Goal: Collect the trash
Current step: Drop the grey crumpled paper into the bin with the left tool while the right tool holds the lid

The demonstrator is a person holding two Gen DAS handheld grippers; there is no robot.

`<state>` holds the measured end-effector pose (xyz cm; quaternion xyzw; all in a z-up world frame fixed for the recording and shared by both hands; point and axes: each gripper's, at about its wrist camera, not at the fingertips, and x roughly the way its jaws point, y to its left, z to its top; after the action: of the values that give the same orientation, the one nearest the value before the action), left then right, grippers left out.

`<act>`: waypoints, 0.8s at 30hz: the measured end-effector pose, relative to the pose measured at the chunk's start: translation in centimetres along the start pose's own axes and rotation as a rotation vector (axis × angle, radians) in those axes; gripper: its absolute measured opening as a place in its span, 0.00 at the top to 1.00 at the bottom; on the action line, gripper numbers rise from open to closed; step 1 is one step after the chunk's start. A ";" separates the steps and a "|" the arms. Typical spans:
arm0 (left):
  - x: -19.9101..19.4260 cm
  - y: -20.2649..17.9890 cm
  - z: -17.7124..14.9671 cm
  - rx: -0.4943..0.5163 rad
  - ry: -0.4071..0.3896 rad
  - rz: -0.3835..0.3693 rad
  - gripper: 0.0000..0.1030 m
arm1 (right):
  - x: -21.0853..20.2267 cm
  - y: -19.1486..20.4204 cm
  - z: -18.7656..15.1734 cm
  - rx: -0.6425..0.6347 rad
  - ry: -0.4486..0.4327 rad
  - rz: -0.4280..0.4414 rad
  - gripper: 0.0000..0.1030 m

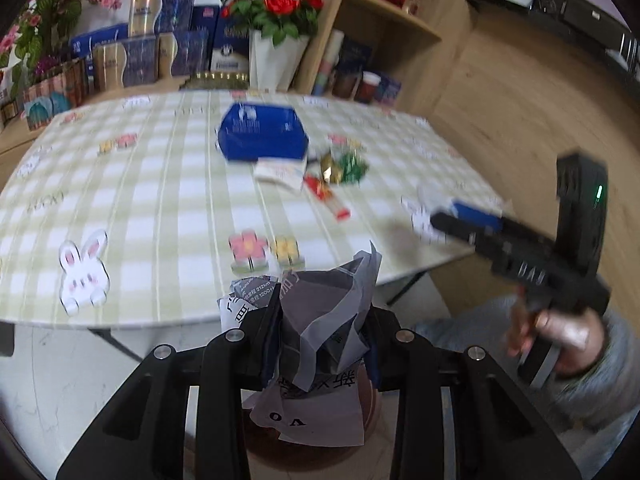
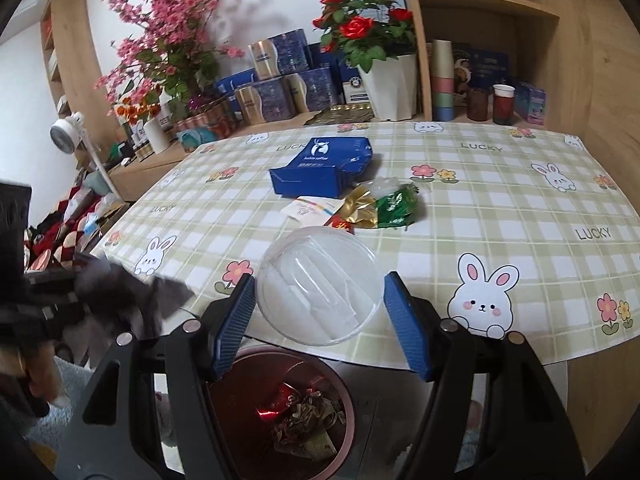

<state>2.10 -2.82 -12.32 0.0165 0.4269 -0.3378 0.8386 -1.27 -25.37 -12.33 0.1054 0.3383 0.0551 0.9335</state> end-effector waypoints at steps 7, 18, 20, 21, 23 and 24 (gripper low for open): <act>3.1 -1.1 -2.2 0.084 0.083 0.021 0.66 | -0.5 -0.8 -0.2 0.003 -0.018 -0.027 0.36; 6.8 -1.8 -2.7 0.085 0.157 -0.061 0.40 | -1.9 -3.2 -0.7 0.057 -0.034 -0.059 0.36; 6.3 -1.9 -2.2 0.073 0.121 -0.070 0.25 | -2.1 -3.1 -0.8 0.046 -0.035 -0.063 0.36; 5.9 -2.1 -1.9 0.070 0.103 -0.064 0.21 | -2.1 -3.0 -0.8 0.042 -0.034 -0.064 0.36; 4.8 -2.1 -1.3 0.064 0.057 -0.047 0.16 | -2.1 -2.8 -0.9 0.031 -0.030 -0.073 0.36; 4.3 -2.1 -1.2 0.060 0.040 -0.031 0.14 | -2.1 -2.7 -0.9 0.031 -0.028 -0.075 0.36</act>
<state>1.84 -6.44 -15.67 0.0419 0.4335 -0.3629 0.8238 -3.41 -28.25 -12.35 0.1080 0.3296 0.0132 0.9378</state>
